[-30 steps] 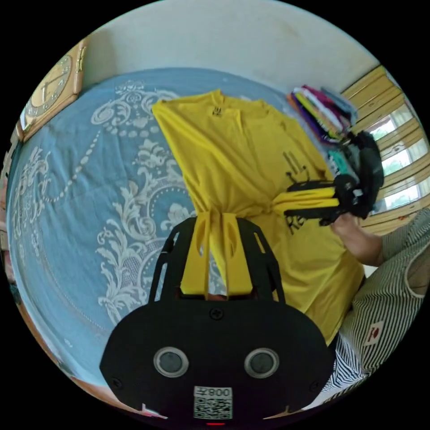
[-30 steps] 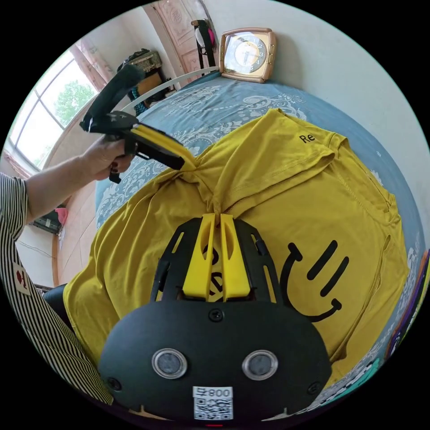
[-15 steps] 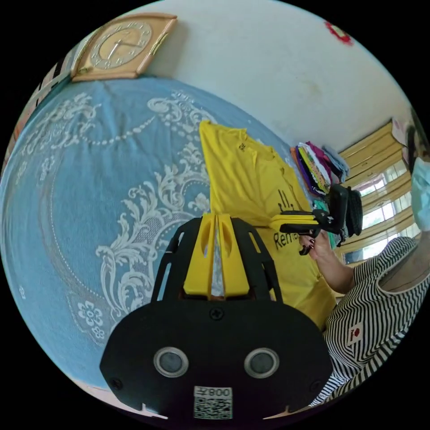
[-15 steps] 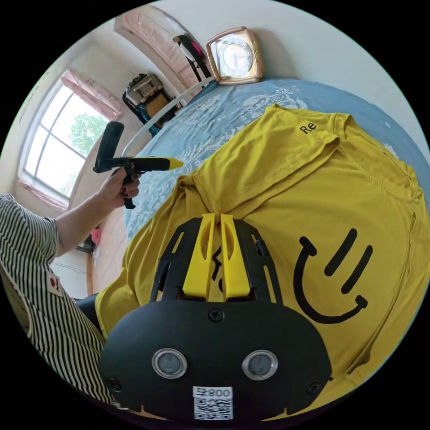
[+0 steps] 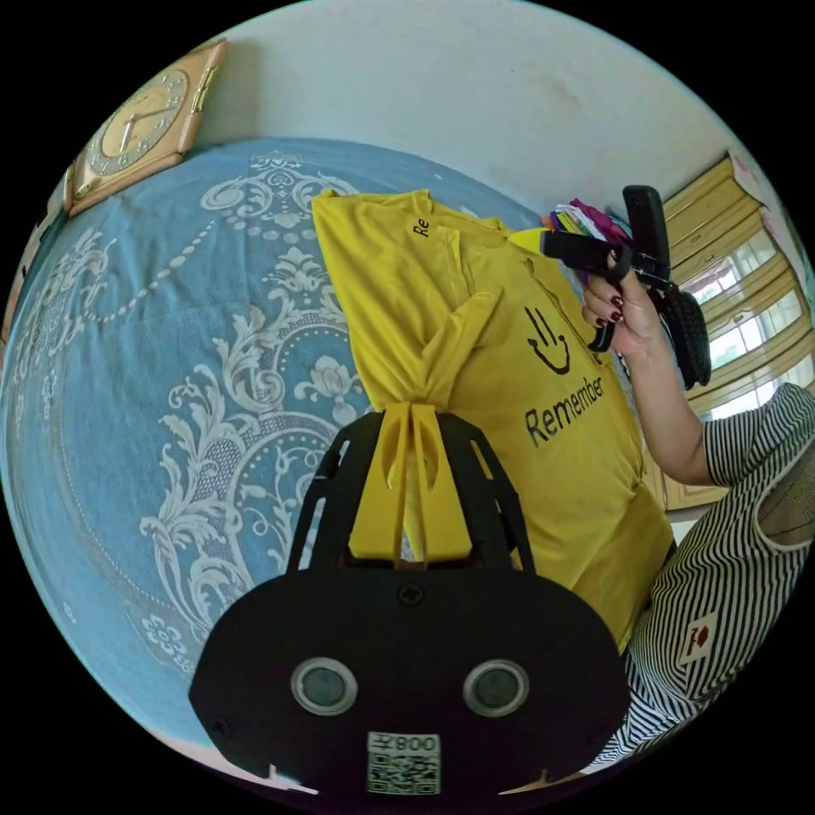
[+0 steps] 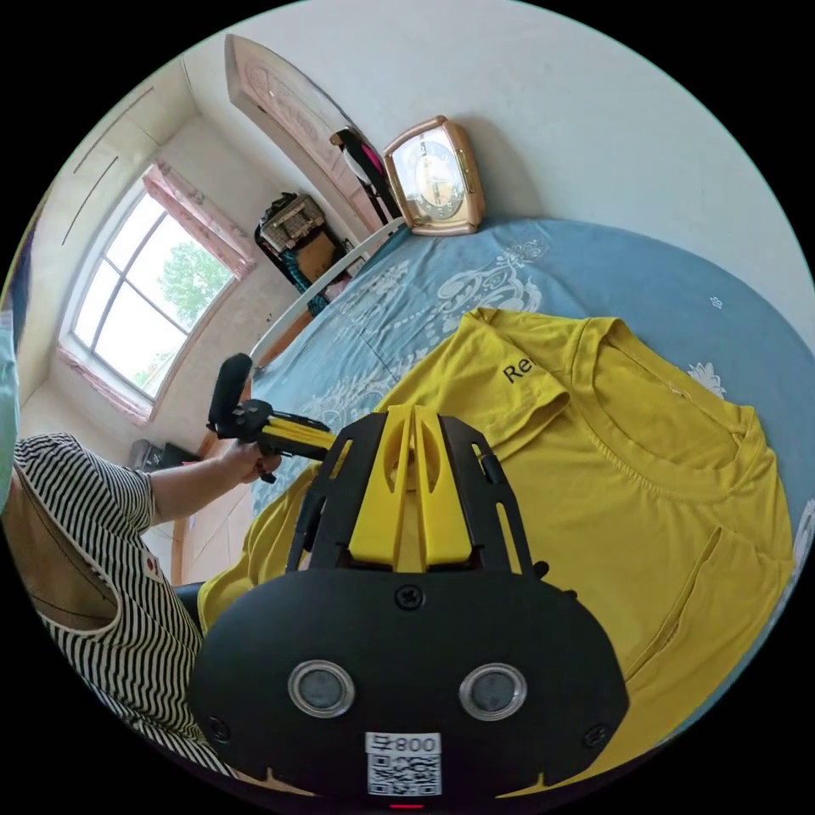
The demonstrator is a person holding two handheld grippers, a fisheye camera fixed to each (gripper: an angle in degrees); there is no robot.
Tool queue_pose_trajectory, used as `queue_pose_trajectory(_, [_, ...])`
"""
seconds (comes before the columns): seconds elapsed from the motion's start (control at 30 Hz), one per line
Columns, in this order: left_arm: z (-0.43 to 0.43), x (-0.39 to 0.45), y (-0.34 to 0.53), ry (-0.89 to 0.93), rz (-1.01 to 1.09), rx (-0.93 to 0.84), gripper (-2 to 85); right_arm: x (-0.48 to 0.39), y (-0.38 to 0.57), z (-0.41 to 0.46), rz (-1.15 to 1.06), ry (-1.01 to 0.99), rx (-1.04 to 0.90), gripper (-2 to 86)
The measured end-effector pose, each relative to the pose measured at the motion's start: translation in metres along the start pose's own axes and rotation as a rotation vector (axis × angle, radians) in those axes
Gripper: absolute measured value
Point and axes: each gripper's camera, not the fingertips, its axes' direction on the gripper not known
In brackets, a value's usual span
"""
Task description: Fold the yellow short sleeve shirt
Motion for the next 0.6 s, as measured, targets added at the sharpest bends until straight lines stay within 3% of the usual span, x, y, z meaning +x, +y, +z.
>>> queue_pose_trajectory(0.2, [-0.01, 0.064, -0.009, 0.04, 0.128, 0.107, 6.9, 0.008, 0.013, 0.019, 0.018, -0.016, -0.077, 0.2])
queue_pose_trajectory(0.33, [0.025, 0.105, -0.021, -0.113, 0.192, -0.038, 3.0, 0.01, 0.016, 0.04, 0.021, -0.127, -0.158, 0.2])
queue_pose_trajectory(0.4, [0.022, 0.121, -0.01, -0.085, 0.232, -0.046, 2.1, 0.008, 0.02, 0.046, 0.014, -0.139, -0.205, 0.2])
queue_pose_trajectory(0.6, [0.023, 0.172, 0.042, -0.122, 0.35, -0.154, 1.1, 0.026, 0.015, 0.02, 0.111, -0.024, -0.076, 0.1])
